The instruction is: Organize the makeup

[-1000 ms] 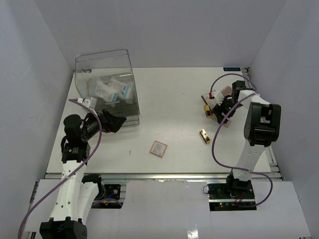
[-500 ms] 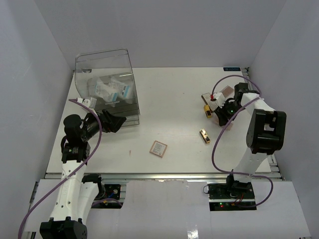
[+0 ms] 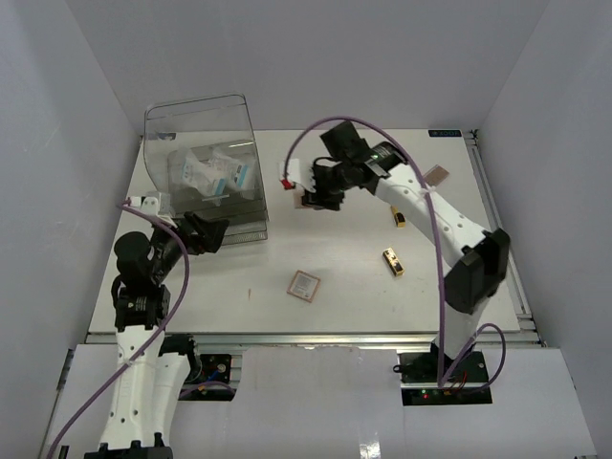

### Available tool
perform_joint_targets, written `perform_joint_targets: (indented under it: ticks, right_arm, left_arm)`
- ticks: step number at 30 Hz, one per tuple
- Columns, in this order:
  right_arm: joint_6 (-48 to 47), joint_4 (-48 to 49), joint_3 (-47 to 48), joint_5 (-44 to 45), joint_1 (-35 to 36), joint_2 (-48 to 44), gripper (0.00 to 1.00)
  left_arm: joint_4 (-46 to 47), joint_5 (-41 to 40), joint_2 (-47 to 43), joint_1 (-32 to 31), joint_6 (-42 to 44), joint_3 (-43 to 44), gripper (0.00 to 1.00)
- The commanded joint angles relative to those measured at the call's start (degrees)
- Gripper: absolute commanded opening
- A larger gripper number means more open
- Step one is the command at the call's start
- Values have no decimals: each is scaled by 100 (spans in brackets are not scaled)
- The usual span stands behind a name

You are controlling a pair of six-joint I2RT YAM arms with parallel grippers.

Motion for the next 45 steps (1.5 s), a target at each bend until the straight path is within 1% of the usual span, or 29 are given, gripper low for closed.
perform_joint_targets:
  ticks: [1,3,7,12,17,18,22,23,24,25,30,34,36,39,41,43,45]
  right_arm:
    - [80,-26,1876,63,745,1304,12]
    - [70,269,2286,129,1128,1747,14]
    - [360,1493,2290,273,1580,2067,15]
    - [934,2548,2310,376,1677,2432,15]
    - [1071,3154,2361,817,1679,2751,16]
    - [1063,3300,2361,900,1683,2839,18]
    - [1067,3472,2280,1120,1651,2976,33]
    - [1079,3499,2178,1129,1649,2963,39]
    - [1104,3561,1963,1141,1643,2908,51]
    - [1123,3601,1830,1136,1642,2819,56]
    - [1200,3668,1257,1130,1642,2398,72]
    - [1448,3651,831,914,1648,1848,80]
    - [1579,3599,544,764,1635,1586,80]
    - [1899,3393,95,451,1546,914,80]
    - [2071,3246,-430,117,1369,460,80]
    - [2256,3067,-893,-517,1145,-196,81]
    - [2338,3010,-1625,-1311,757,-854,83]
  left_arm:
    - [-144,-1143,-516,103,98,28,97]
    - [-219,-1466,-718,111,108,28,97]
    - [-285,-1693,-824,117,124,40,97]
    - [-327,-1798,-852,129,142,52,97]
    - [-329,-1827,-910,138,135,48,97]
    - [-329,-1827,-903,138,142,54,97]
    - [-335,-1838,-934,138,142,55,97]
    - [-330,-1849,-954,138,140,55,97]
    - [-336,-1868,-985,138,134,55,97]
    - [-338,-1871,-991,138,133,47,97]
    - [-348,-1906,-1017,138,133,53,97]
    - [-365,-1900,-997,145,124,56,97]
    - [-372,-1868,-984,139,124,62,97]
    - [-361,-1711,-899,135,133,67,96]
    - [-319,-1329,-826,136,132,60,96]
    - [-234,-799,-649,129,99,37,96]
    - [-172,-82,-297,129,-47,29,95]
